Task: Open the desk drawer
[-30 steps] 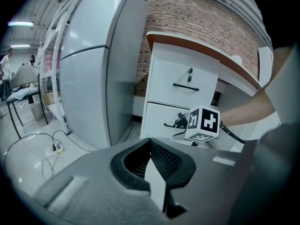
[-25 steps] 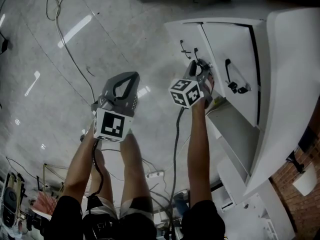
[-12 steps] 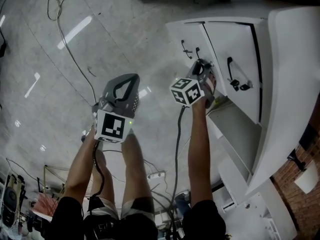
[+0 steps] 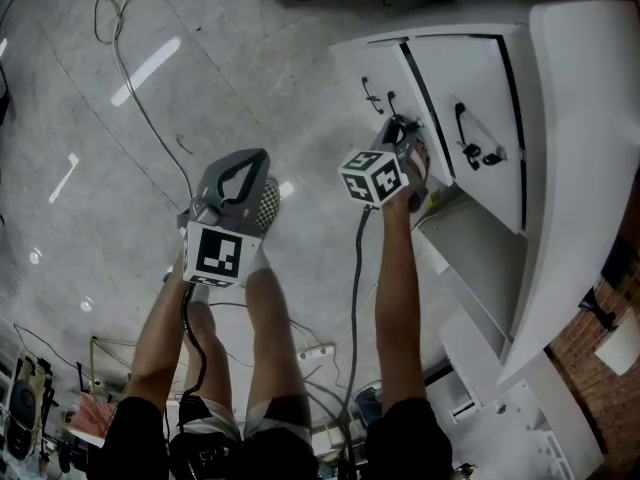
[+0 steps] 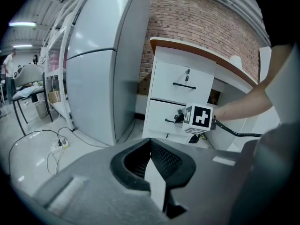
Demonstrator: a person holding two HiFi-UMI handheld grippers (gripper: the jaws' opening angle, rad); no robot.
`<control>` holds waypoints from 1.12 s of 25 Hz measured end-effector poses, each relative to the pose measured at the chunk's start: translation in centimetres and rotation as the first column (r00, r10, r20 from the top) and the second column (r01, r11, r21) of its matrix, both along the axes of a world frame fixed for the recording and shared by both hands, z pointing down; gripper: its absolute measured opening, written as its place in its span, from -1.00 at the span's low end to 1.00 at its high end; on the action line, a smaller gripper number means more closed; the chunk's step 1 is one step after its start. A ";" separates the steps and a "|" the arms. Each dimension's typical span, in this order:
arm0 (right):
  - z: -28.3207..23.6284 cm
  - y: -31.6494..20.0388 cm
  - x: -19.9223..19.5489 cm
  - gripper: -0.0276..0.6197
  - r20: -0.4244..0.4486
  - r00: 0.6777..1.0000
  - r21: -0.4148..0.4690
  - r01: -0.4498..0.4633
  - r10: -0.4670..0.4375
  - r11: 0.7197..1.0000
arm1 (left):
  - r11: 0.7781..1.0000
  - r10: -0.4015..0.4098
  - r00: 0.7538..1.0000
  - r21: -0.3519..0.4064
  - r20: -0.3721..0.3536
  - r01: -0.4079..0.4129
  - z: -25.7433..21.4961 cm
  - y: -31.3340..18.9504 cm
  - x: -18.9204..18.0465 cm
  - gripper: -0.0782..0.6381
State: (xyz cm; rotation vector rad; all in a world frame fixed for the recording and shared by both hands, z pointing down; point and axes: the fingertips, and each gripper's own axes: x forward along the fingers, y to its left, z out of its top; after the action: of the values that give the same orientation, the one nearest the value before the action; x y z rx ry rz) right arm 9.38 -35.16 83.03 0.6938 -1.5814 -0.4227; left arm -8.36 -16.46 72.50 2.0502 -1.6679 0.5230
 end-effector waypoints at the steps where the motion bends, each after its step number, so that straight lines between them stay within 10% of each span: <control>1: 0.0 0.3 -0.1 -0.87 0.000 1.000 -0.002 0.000 0.000 1.000 | 1.000 0.001 1.000 0.001 0.000 -0.001 0.0 0.2 0.0 -0.76; 28: 0.0 12.6 -4.1 -0.87 0.030 0.999 -0.048 0.022 -0.020 0.999 | 0.999 -0.023 0.999 0.030 0.044 0.022 -2.3 9.2 -3.6 -0.76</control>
State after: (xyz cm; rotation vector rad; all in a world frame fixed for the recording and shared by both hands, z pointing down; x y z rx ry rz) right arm 5.30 -22.61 82.99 0.6497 -1.6225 -0.3900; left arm -11.96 -7.27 70.18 2.0524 -1.7319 0.5430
